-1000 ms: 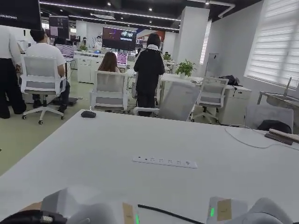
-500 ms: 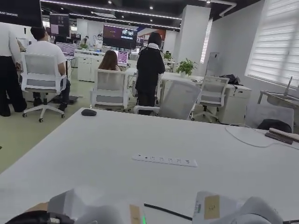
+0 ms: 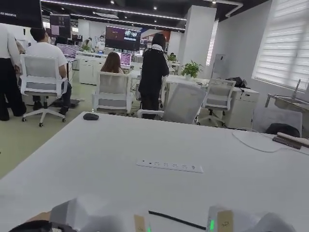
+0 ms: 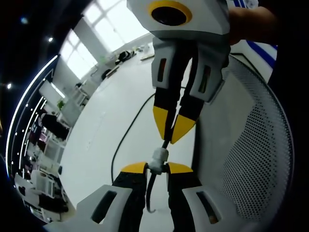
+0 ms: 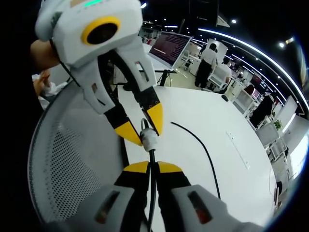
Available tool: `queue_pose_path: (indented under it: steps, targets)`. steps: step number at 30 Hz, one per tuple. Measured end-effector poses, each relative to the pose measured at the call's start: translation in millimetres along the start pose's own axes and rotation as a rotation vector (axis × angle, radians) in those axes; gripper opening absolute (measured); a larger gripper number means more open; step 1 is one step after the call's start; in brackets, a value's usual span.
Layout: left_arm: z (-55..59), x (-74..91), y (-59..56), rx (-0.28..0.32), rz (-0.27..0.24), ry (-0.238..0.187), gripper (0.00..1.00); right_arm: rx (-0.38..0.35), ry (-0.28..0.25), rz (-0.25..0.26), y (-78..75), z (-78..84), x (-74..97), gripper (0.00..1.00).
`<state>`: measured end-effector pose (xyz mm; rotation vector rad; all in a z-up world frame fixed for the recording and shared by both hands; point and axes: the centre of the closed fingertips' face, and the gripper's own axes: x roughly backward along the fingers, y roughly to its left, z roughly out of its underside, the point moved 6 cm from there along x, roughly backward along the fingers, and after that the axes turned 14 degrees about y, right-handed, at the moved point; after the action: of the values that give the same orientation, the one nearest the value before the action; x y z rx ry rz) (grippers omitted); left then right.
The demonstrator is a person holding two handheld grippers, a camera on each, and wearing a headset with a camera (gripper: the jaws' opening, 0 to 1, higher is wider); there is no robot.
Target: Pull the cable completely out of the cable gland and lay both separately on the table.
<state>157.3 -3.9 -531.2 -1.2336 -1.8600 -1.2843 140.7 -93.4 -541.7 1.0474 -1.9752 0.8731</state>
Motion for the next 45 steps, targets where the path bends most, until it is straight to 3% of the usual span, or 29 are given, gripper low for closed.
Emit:
queue_pose_path:
  steps: [12,27,30,32,35,42,45]
  targets:
    - [4.7,2.6,4.6,0.008,-0.009,0.006,0.16,-0.025,0.070,-0.003,-3.7,27.7,-1.8,0.03]
    - [3.5,4.6,9.3,0.017,-0.022,-0.001,0.16,-0.113,0.178,-0.011,-9.2,63.6,-7.8,0.04]
    - [3.9,4.1,9.0,0.016,-0.023,0.003,0.16,-0.121,0.216,-0.001,-8.4,66.5,-9.9,0.14]
    - [4.1,3.8,8.8,0.017,-0.024,0.003,0.16,-0.120,0.215,0.007,-7.4,63.3,-9.8,0.21]
    - [4.3,3.7,8.3,0.016,-0.027,0.005,0.16,-0.120,0.170,0.001,-6.5,49.7,-7.5,0.21]
    - [2.4,4.3,5.4,0.013,-0.031,-0.002,0.16,-0.072,-0.010,0.015,-5.3,-4.1,3.5,0.23]
    - [1.1,4.3,3.5,0.005,-0.035,-0.005,0.16,-0.020,-0.040,0.019,-2.3,-17.4,4.6,0.21]
